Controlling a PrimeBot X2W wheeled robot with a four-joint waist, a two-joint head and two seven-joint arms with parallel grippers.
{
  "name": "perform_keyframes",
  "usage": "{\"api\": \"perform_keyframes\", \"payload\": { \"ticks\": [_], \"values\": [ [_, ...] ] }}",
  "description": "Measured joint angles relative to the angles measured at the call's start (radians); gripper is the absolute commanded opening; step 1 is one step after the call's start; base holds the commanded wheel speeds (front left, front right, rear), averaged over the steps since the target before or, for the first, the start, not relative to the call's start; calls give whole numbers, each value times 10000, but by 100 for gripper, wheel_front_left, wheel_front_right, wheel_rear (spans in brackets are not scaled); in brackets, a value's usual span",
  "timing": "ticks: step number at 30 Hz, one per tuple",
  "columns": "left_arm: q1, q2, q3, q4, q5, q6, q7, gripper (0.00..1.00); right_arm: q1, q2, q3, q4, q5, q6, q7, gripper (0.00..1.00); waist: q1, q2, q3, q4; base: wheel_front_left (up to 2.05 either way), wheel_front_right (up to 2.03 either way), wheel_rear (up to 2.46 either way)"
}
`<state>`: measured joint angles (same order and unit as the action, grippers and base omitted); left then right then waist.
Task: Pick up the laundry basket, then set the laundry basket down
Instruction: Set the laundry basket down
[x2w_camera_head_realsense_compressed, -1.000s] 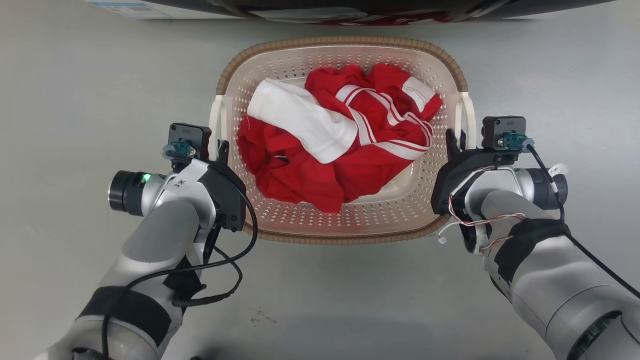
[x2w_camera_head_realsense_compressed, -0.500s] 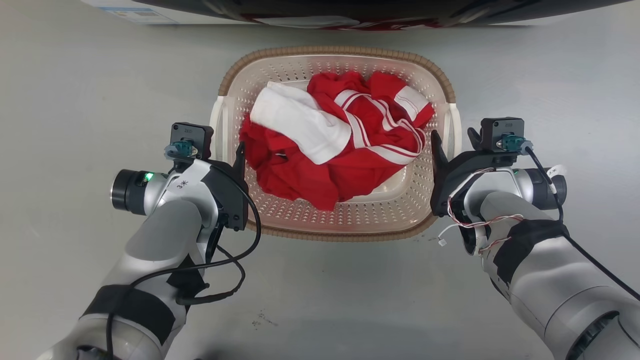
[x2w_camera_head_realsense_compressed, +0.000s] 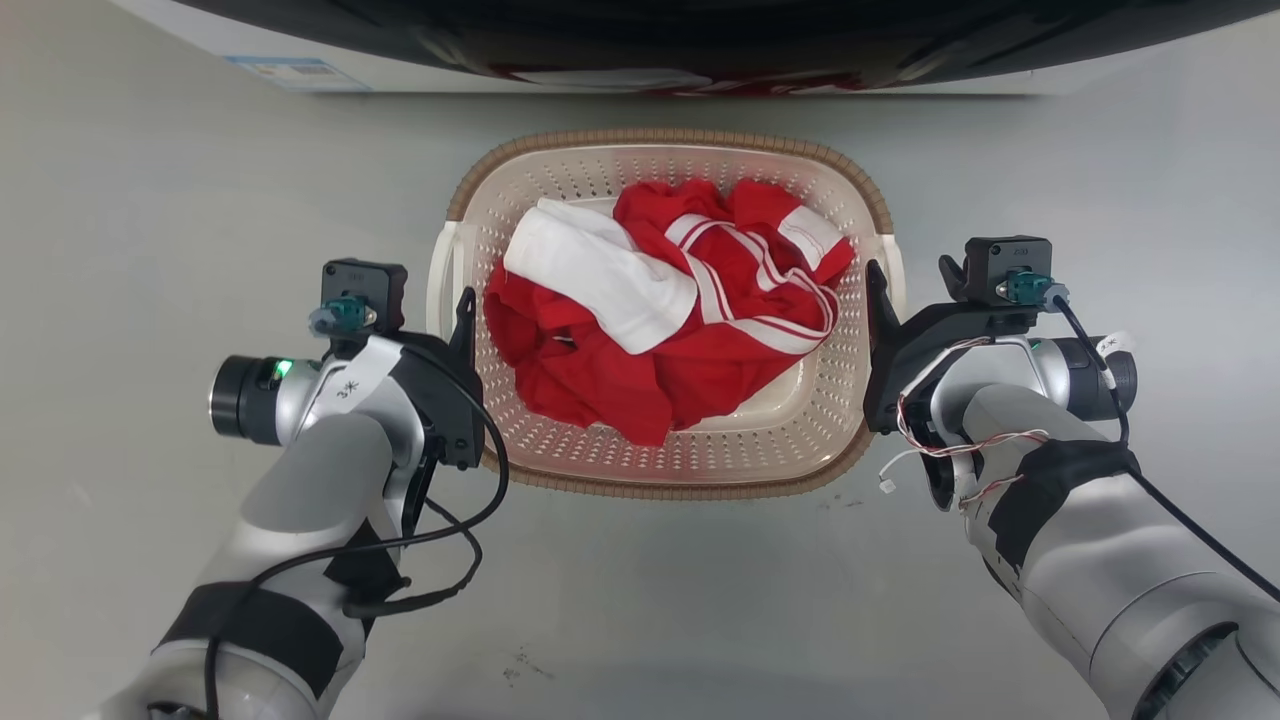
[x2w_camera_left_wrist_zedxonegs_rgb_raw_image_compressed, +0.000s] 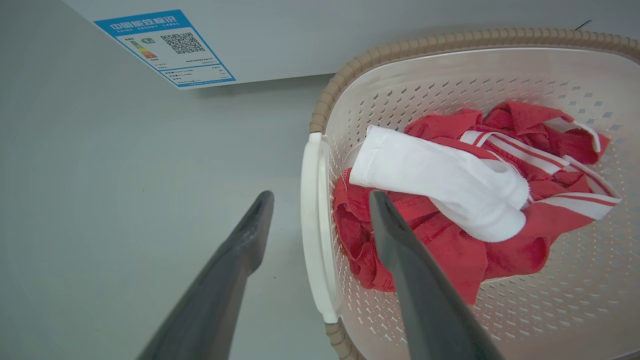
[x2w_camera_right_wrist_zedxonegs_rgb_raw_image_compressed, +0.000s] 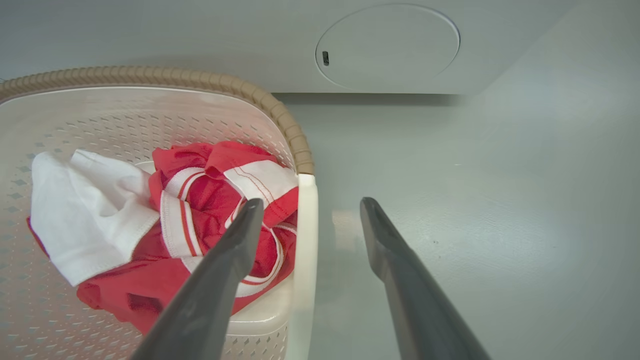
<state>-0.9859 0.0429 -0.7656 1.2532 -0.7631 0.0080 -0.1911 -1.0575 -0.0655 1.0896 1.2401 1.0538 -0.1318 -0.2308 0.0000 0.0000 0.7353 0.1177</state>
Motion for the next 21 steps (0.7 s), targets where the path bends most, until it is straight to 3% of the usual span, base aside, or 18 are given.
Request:
{"api": "perform_keyframes", "payload": {
  "ticks": [21],
  "values": [
    [982, 286, 573, -704, -330, -144, -587, 100, 139, -92, -640, -602, -178, 523, -182, 100, -1, -1, -2054, -344, 0, 0, 0]
  ]
}}
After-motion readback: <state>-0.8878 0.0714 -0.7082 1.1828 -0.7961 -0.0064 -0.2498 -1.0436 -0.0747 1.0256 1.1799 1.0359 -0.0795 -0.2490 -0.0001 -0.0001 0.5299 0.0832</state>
